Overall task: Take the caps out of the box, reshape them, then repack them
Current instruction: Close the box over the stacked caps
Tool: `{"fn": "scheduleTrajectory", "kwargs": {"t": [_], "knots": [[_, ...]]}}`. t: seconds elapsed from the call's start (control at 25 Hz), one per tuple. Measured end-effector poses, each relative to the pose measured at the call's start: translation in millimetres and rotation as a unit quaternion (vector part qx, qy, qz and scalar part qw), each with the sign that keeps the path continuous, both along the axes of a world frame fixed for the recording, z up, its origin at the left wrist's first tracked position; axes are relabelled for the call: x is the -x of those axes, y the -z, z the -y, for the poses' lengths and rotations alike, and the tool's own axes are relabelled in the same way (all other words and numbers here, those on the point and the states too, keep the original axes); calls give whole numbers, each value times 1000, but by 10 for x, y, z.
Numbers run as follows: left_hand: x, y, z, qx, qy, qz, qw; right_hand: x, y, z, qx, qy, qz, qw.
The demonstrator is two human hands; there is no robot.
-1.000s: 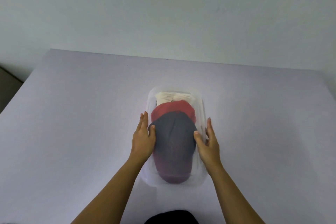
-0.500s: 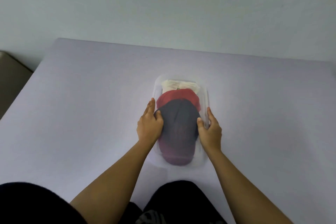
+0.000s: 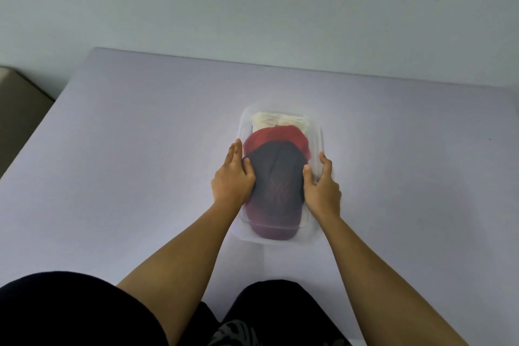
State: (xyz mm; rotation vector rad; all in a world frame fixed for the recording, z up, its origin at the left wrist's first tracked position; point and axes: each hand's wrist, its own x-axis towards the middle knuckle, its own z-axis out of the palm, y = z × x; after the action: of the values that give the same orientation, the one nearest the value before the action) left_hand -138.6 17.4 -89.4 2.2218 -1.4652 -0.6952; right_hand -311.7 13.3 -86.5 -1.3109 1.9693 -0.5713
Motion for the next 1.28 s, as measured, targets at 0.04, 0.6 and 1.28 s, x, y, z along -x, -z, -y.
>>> {"fn": "scheduleTrajectory", "kwargs": {"t": [0.04,0.6,1.28], "knots": [[11,10,7,0,-1,10,1000,4,13,6,6,2,-5,1000],[-154,-52,18,-38,79,-60,994,107,54,29,-30,31,46,998],[9,21,134,-105,-110,-456,877,527,280,74,-62,43,285,956]]}}
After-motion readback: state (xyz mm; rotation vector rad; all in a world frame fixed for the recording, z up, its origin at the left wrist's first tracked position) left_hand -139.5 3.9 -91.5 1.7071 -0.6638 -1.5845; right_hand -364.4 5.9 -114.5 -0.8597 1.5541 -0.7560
